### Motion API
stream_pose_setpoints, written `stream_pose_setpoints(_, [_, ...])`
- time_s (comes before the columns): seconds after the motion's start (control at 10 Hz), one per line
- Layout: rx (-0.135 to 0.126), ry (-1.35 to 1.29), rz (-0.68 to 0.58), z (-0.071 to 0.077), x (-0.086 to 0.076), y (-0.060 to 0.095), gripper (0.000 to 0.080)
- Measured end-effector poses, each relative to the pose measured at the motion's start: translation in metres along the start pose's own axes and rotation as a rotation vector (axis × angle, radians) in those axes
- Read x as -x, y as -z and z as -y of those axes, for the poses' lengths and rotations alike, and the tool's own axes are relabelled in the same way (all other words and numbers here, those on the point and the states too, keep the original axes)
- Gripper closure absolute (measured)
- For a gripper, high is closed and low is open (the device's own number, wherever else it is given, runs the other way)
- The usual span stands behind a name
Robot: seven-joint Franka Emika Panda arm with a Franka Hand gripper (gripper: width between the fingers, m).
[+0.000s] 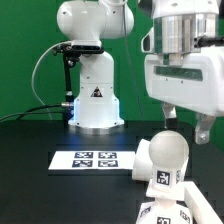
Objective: Assemble lamp
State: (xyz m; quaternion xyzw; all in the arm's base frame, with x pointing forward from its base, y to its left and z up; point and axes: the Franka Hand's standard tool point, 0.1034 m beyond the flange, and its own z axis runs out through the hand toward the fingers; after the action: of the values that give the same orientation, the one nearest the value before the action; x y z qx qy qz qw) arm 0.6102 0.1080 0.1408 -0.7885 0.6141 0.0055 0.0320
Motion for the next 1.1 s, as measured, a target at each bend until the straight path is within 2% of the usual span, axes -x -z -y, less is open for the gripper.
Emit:
stream_pose_setpoints(0.3, [0.004, 0.039, 0.003, -0.001, 0.003, 0.001, 0.0101])
stream_pose_setpoints(0.5, [0.003, 0.145, 0.012, -0.001, 0.020, 0.012, 0.0101])
stream_pose_setpoints(0.6, [0.014, 0.270, 0.008, -0.004, 0.030, 0.016, 0.0101])
stream_pose_setpoints(0.8, [0.014, 0.375, 0.012, -0.018, 0.057, 0.030, 0.0101])
stream_pose_setpoints(0.9, [0.016, 0.450, 0.009, -0.024, 0.063, 0.033, 0.0101])
stream_pose_setpoints(1.1, [0.019, 0.606, 0.006, -0.024, 0.062, 0.033, 0.0101])
